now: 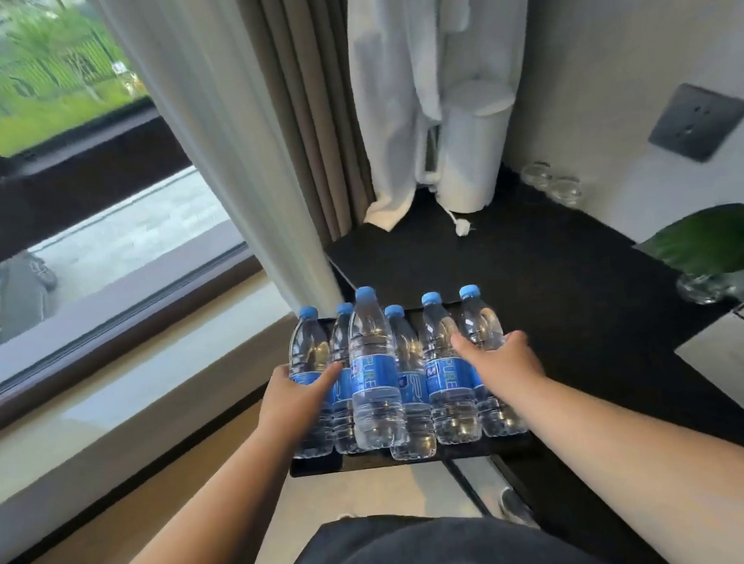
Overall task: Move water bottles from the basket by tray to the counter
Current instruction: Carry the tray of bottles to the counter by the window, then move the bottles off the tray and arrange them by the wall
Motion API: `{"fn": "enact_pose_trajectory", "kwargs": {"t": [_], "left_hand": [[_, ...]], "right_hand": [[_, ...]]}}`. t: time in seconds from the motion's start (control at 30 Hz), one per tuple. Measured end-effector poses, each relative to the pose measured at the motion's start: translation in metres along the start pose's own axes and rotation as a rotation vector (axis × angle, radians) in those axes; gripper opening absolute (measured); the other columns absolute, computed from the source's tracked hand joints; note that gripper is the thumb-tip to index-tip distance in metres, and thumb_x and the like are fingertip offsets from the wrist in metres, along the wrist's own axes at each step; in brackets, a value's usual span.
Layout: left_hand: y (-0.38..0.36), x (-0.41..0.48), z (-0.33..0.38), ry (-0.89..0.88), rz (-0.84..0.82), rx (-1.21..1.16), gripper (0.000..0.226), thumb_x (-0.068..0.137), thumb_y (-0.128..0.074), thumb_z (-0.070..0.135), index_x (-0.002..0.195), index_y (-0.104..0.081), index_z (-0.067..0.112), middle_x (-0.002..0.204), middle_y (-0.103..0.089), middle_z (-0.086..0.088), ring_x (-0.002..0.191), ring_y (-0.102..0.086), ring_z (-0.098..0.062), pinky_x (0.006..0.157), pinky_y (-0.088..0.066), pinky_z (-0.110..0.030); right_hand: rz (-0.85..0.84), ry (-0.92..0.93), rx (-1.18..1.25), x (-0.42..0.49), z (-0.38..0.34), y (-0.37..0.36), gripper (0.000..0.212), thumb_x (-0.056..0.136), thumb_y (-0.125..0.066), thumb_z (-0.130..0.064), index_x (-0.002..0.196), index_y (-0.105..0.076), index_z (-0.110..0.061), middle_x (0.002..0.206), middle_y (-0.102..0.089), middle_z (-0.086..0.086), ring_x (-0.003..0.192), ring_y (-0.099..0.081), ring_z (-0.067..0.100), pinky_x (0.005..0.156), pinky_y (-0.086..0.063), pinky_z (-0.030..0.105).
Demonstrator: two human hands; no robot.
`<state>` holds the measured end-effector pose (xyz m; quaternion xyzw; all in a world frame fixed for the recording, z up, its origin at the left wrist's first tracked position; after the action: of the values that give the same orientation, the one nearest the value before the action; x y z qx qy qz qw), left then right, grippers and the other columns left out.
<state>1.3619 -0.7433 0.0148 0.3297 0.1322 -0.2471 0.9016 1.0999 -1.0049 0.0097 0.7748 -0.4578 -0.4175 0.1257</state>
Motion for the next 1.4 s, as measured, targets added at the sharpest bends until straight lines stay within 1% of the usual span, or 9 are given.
{"fn": "enact_pose_trajectory", "kwargs": {"t": [0.1, 0.17, 0.3, 0.57, 0.67, 0.8, 1.0, 1.13, 1.4], "left_hand": [[-0.036, 0.019, 0.034, -0.074, -0.101, 0.043, 0.064, 0.063, -0.083, 0.073, 0.106, -0.054, 0.035, 0.093, -0.073, 0.008, 0.074, -0.074, -0.008, 0.059, -0.054, -0.026], [-0.064, 0.032, 0.054, -0.117, -0.179, 0.060, 0.062, 0.061, -0.083, 0.075, 0.102, -0.056, 0.038, 0.090, -0.074, 0.009, 0.070, -0.075, -0.006, 0.056, -0.054, -0.024], [-0.120, 0.061, 0.085, -0.174, -0.329, 0.139, 0.065, 0.060, -0.083, 0.076, 0.103, -0.058, 0.035, 0.093, -0.073, 0.008, 0.078, -0.074, -0.009, 0.069, -0.061, -0.033], [-0.197, 0.114, 0.162, -0.360, -0.578, 0.364, 0.076, 0.059, -0.084, 0.074, 0.114, -0.064, 0.025, 0.095, -0.075, 0.010, 0.082, -0.072, -0.007, 0.071, -0.057, -0.030], [-0.216, 0.130, 0.187, -0.449, -0.644, 0.462, 0.072, 0.060, -0.082, 0.074, 0.111, -0.063, 0.025, 0.095, -0.075, 0.008, 0.083, -0.072, -0.009, 0.073, -0.057, -0.031], [-0.235, 0.145, 0.205, -0.552, -0.738, 0.534, 0.063, 0.064, -0.080, 0.074, 0.103, -0.069, 0.027, 0.087, -0.077, 0.009, 0.075, -0.073, -0.004, 0.068, -0.057, -0.029], [-0.247, 0.161, 0.208, -0.608, -0.861, 0.601, 0.051, 0.071, -0.078, 0.072, 0.096, -0.072, 0.029, 0.080, -0.077, 0.012, 0.068, -0.073, -0.005, 0.062, -0.056, -0.029], [-0.255, 0.165, 0.213, -0.704, -0.914, 0.693, 0.040, 0.084, -0.072, 0.065, 0.095, -0.075, 0.026, 0.080, -0.076, 0.005, 0.074, -0.071, -0.008, 0.064, -0.050, -0.025], [-0.263, 0.180, 0.210, -0.689, -0.917, 0.701, 0.036, 0.097, -0.064, 0.051, 0.099, -0.075, 0.016, 0.085, -0.075, 0.000, 0.079, -0.071, -0.017, 0.062, -0.047, -0.025]], "right_hand": [[0.082, -0.065, 0.052, 0.017, 0.021, 0.027, 0.096, 0.073, -0.070, -0.082, 0.131, -0.039, -0.012, 0.090, -0.051, -0.004, 0.066, -0.053, 0.013, 0.051, -0.038, 0.029], [0.139, -0.110, 0.085, 0.025, 0.035, 0.043, 0.099, 0.074, -0.071, -0.080, 0.136, -0.038, -0.010, 0.101, -0.054, 0.002, 0.066, -0.048, 0.013, 0.052, -0.037, 0.029], [0.255, -0.197, 0.154, 0.034, 0.061, 0.071, 0.106, 0.074, -0.070, -0.081, 0.143, -0.035, -0.009, 0.126, -0.060, 0.011, 0.074, -0.050, 0.018, 0.051, -0.035, 0.028], [0.436, -0.406, 0.300, 0.025, 0.089, 0.084, 0.102, 0.075, -0.067, -0.083, 0.136, -0.036, -0.007, 0.092, -0.056, -0.001, 0.067, -0.055, 0.015, 0.050, -0.038, 0.028], [0.501, -0.482, 0.362, 0.020, 0.093, 0.074, 0.091, 0.075, -0.068, -0.081, 0.121, -0.038, -0.009, 0.084, -0.057, 0.000, 0.066, -0.057, 0.016, 0.052, -0.042, 0.029], [0.561, -0.544, 0.453, 0.017, 0.098, 0.056, 0.086, 0.075, -0.074, -0.075, 0.120, -0.041, -0.009, 0.092, -0.064, 0.004, 0.069, -0.059, 0.016, 0.057, -0.044, 0.031], [0.578, -0.623, 0.500, 0.011, 0.098, 0.030, 0.089, 0.074, -0.075, -0.075, 0.128, -0.041, -0.013, 0.088, -0.064, -0.002, 0.070, -0.066, 0.018, 0.051, -0.044, 0.028], [0.571, -0.647, 0.494, 0.014, 0.096, 0.022, 0.088, 0.076, -0.075, -0.073, 0.130, -0.042, -0.013, 0.089, -0.064, -0.002, 0.071, -0.067, 0.018, 0.051, -0.045, 0.029], [0.562, -0.631, 0.523, 0.023, 0.091, 0.011, 0.069, 0.083, -0.074, -0.065, 0.120, -0.041, -0.017, 0.092, -0.065, 0.000, 0.075, -0.067, 0.019, 0.056, -0.048, 0.032]]}}
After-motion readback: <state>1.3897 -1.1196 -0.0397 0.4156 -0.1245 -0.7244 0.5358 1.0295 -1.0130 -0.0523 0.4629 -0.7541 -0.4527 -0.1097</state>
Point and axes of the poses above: each hand's wrist, its own x-axis towards the middle knuckle, its own y-axis out of the back of the hand, z = x × y, the point moved 8 cm from there along x, towards the middle knuckle
